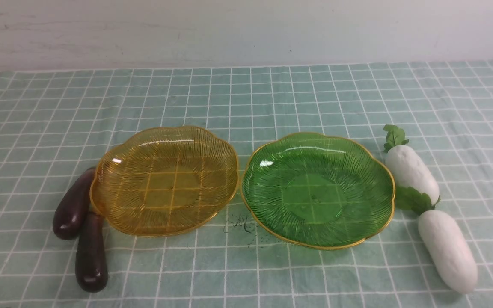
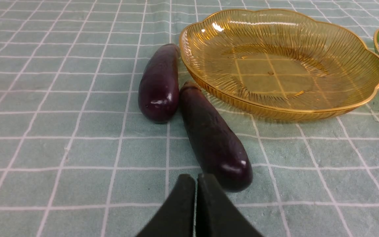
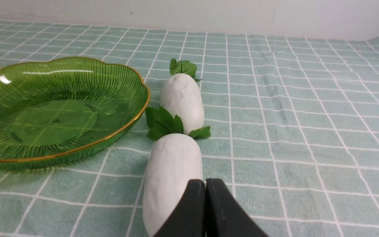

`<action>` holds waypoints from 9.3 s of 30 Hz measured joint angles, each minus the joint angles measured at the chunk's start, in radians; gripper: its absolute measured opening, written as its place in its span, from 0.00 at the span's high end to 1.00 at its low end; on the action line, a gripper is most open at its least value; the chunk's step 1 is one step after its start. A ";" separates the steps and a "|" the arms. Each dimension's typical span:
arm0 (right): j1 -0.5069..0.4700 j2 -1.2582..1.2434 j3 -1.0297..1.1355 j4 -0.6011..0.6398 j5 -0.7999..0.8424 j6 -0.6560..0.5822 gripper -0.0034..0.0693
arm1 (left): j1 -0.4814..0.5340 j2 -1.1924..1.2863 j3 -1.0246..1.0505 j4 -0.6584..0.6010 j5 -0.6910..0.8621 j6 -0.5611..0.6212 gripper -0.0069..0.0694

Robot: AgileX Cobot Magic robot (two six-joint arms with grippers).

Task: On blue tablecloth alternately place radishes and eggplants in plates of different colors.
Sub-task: 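Place the white radish on the plate, then pick up the eggplant and place it in the yellow plate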

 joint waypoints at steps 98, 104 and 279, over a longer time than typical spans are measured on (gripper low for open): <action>0.004 1.540 -1.069 0.240 0.675 -0.116 0.32 | 0.000 0.799 -0.489 -0.378 0.555 0.040 0.67; 0.102 1.541 -1.097 0.407 0.510 -0.191 0.32 | 0.000 0.799 -0.489 -0.378 0.556 0.040 0.67; 0.208 0.810 -0.825 0.120 0.788 0.001 0.69 | -0.118 1.604 -1.194 -0.326 0.502 0.011 0.47</action>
